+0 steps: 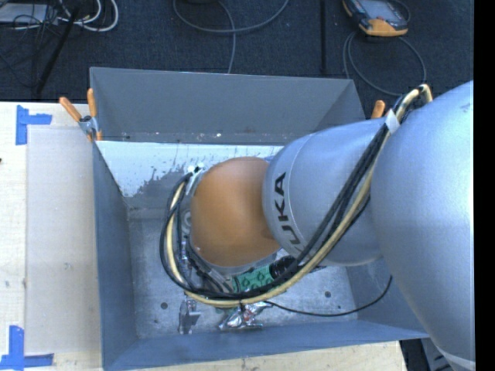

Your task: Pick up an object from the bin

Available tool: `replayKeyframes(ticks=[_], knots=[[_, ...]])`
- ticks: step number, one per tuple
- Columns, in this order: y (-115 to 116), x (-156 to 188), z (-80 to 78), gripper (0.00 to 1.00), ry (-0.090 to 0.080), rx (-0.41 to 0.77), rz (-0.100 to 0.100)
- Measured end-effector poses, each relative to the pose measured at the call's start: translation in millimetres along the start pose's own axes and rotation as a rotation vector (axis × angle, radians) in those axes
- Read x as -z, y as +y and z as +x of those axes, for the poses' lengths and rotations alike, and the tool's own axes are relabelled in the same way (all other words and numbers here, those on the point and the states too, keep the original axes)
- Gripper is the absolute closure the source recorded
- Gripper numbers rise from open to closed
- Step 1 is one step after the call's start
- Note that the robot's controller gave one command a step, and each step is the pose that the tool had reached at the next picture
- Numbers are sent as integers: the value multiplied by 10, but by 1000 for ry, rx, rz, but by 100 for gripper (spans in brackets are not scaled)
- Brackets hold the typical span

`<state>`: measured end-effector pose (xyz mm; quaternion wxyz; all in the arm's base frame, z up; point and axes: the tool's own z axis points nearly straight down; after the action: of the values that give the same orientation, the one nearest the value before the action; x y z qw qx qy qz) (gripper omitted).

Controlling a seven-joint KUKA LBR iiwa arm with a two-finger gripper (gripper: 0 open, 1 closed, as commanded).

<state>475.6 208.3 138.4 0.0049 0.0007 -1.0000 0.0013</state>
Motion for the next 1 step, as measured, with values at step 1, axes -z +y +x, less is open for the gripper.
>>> replayKeyframes(ticks=[1], knots=[[-675, -80, -253, 0, -6, 27, -1]])
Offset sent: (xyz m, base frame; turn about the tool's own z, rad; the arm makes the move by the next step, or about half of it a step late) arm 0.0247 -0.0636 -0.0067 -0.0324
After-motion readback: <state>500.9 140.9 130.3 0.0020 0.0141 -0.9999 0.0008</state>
